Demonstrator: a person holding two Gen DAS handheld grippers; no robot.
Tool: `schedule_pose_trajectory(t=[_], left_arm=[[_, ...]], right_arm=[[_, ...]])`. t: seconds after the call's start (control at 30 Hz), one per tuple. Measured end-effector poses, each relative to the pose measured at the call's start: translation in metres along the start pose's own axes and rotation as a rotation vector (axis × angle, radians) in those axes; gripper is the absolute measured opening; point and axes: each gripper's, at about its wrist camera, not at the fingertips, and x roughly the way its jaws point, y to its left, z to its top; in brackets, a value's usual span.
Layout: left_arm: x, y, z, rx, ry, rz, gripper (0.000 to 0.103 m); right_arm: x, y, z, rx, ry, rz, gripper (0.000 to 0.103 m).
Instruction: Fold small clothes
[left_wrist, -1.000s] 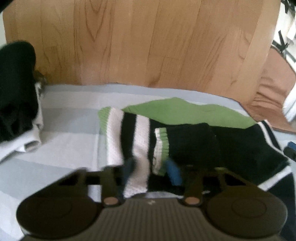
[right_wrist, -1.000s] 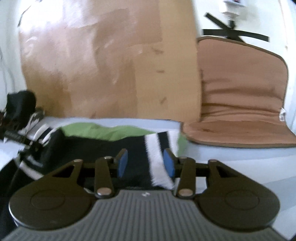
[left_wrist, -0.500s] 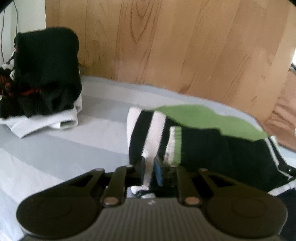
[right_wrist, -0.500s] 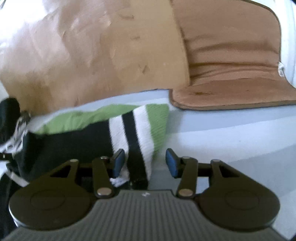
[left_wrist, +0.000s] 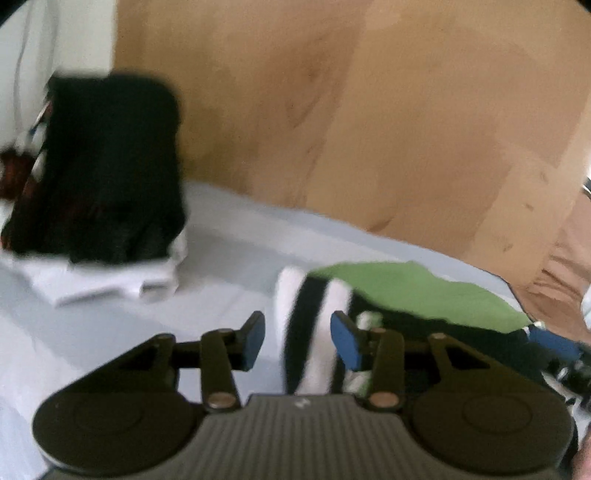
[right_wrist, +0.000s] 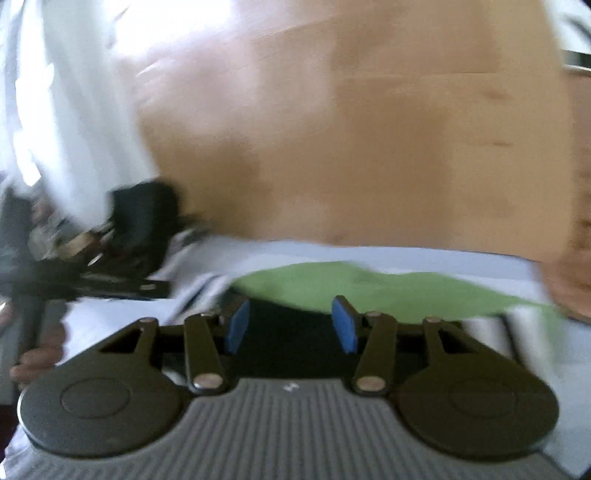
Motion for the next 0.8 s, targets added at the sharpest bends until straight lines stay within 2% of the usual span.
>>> schedule_pose_trajectory(t=[0.13, 0.2, 0.23, 0.27, 0.3, 0.37, 0.47, 0.53, 0.6, 0.7, 0.8], left_arm=[[-0.009, 0.024, -0.004, -0.047, -0.002, 0.013, 0.039], [-0.012, 0.028, -0.004, -0.045, -0.004, 0.010, 0.039], [-0.014, 0.028, -0.004, -0.043, -0.005, 0.002, 0.039], [-0.015, 0.029, -0.004, -0.040, -0.009, -0.007, 0.039], [-0.016, 0.030, -0.004, -0.036, -0.013, -0.020, 0.039], [-0.014, 0.029, -0.003, -0.027, -0.019, -0.054, 0.039], [-0.012, 0.031, -0.004, -0.042, -0.026, -0.082, 0.040], [-0.011, 0.041, -0.003, -0.090, -0.032, -0.101, 0.040], [-0.016, 0.052, -0.002, -0.151, -0.045, -0.121, 0.040], [-0.032, 0.069, -0.001, -0.208, -0.091, -0.115, 0.040], [-0.042, 0.071, -0.002, -0.192, -0.106, -0.086, 0.041]], right_arm=[[0.037, 0.053, -0.013, -0.185, 0.052, 0.077, 0.051], [0.058, 0.062, -0.019, -0.241, 0.090, 0.037, 0.047], [0.068, 0.060, -0.020, -0.241, 0.106, 0.008, 0.025], [0.077, 0.052, -0.019, -0.214, 0.136, 0.000, 0.011], [0.082, 0.043, -0.016, -0.161, 0.160, 0.010, 0.008], [0.071, 0.024, -0.003, -0.039, 0.136, 0.020, 0.008], [0.036, 0.010, 0.026, 0.058, -0.013, 0.010, 0.008], [0.017, 0.008, 0.049, 0.087, -0.086, 0.027, 0.008], [0.011, 0.018, 0.065, 0.078, -0.121, 0.061, 0.008], [0.027, 0.041, 0.069, 0.038, -0.110, 0.111, 0.008], [0.067, 0.058, 0.044, 0.038, -0.014, 0.141, 0.011]])
